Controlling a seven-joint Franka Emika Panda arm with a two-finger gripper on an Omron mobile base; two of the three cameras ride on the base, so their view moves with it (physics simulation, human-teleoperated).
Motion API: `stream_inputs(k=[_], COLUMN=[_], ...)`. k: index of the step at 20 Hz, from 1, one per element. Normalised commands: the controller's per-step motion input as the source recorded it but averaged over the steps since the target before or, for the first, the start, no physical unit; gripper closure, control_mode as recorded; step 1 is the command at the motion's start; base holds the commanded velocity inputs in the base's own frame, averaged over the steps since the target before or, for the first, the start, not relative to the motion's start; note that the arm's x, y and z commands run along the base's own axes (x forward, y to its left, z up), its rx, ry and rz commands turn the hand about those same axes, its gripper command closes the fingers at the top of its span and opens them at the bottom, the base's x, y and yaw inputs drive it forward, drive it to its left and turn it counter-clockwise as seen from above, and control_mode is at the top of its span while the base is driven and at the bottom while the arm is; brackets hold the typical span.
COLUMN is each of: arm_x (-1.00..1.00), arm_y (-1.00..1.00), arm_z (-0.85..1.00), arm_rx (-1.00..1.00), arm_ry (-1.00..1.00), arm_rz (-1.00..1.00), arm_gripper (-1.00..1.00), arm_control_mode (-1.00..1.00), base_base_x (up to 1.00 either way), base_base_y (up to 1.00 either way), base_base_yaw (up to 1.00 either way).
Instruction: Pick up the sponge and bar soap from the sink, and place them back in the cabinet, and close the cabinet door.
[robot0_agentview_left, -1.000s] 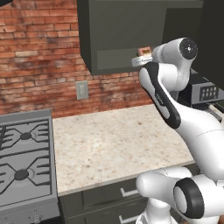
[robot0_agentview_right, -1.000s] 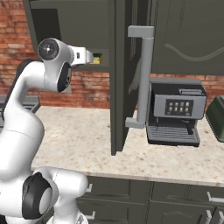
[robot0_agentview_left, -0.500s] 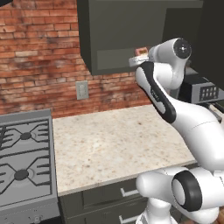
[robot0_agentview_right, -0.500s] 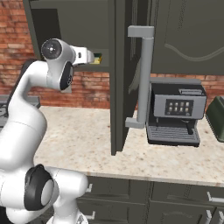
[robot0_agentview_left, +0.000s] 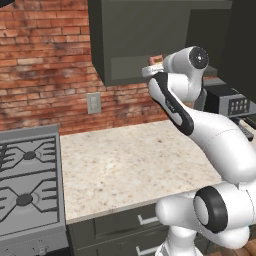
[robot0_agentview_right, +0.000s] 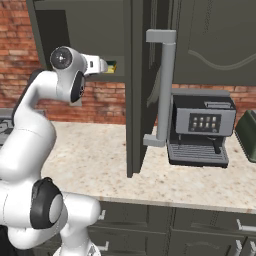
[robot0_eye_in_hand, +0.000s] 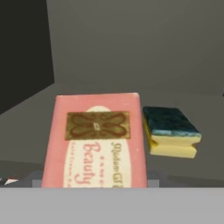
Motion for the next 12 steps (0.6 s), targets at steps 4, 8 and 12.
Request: stream_inputs(k=[4, 8, 12], arm_x=[0.29, 0.33, 0.31], arm_y=[0.10, 0.02, 0.00], arm_z=[-0.01, 0.00, -0.03], arm_rx=[0.00, 0.00, 0.00], arm_ry=[0.00, 0.00, 0.00], arm_rz=[0.00, 0.00, 0.00], arm_gripper=[1.00, 1.00, 1.00], arm_control_mode=[-1.00, -1.00, -1.00], base_base_x=[0.00, 0.00, 0.00], base_base_y=[0.00, 0.00, 0.00], base_base_yaw=[0.00, 0.00, 0.00])
